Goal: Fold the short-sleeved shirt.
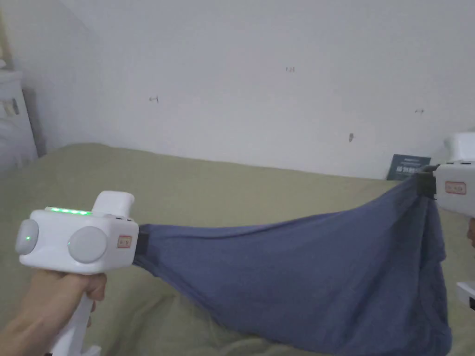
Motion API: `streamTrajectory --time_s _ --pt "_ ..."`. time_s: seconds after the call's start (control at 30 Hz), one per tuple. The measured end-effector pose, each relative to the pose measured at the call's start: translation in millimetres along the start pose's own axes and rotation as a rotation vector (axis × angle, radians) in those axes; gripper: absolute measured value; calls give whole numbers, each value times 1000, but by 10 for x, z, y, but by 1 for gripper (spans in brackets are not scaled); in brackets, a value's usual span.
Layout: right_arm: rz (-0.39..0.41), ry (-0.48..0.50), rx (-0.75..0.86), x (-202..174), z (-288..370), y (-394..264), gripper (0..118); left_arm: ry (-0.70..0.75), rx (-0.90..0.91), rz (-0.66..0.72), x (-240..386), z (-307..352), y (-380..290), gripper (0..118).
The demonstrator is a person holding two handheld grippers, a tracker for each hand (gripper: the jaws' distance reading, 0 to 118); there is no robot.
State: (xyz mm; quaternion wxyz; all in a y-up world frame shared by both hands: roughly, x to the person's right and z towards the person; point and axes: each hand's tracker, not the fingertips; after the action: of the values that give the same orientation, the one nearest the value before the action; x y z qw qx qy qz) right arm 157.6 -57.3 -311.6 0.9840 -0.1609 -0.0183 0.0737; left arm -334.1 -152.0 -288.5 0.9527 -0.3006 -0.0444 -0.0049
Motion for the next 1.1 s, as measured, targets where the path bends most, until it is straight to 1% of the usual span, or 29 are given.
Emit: streamTrajectory --time_s 0.1,0.2,0.27,0.33,0.4,0.47,0.53,0.57,0.63,0.7,0.77,0.8,0.87,1.0,1.1 --pt "-16 -57 86 204 374 409 9 2 109 -28 174 323 590 3" --pt "-60 -122 151 417 651 833 9 8 199 -29 331 559 1231 3" --pt "-71 -165 193 501 773 1088 9 10 235 -10 428 694 1627 3" --pt "-76 -211 221 594 803 1306 9 47 240 -31 533 721 1979 3" --pt "-95 -212 199 684 704 1508 9 100 247 -64 639 711 2279 3" --pt "-99 -215 183 766 585 1657 9 140 241 -63 701 626 2488 3" --pt "-91 -217 174 795 445 1755 9 146 243 -45 745 550 2624 3" --pt "-99 -220 163 821 348 1803 9 165 225 -45 779 492 2695 3" --pt "-140 -214 149 851 178 1846 9 189 217 -59 854 386 2789 3" --pt "-129 -224 149 841 -7 1888 9 210 244 -51 911 323 2860 3" --pt "-78 -242 144 829 -140 1948 9 225 254 -59 932 149 3009 3" --pt "-69 -240 150 839 -212 1988 9 240 259 -67 949 89 3080 3" --pt "-68 -239 158 867 -343 2091 9 270 266 -74 957 -79 3264 3" --pt "-59 -243 179 918 -599 2311 9 287 280 -31 941 -409 3622 3" --pt "-62 -245 197 908 -943 2598 9 309 296 -27 939 -689 3832 3"
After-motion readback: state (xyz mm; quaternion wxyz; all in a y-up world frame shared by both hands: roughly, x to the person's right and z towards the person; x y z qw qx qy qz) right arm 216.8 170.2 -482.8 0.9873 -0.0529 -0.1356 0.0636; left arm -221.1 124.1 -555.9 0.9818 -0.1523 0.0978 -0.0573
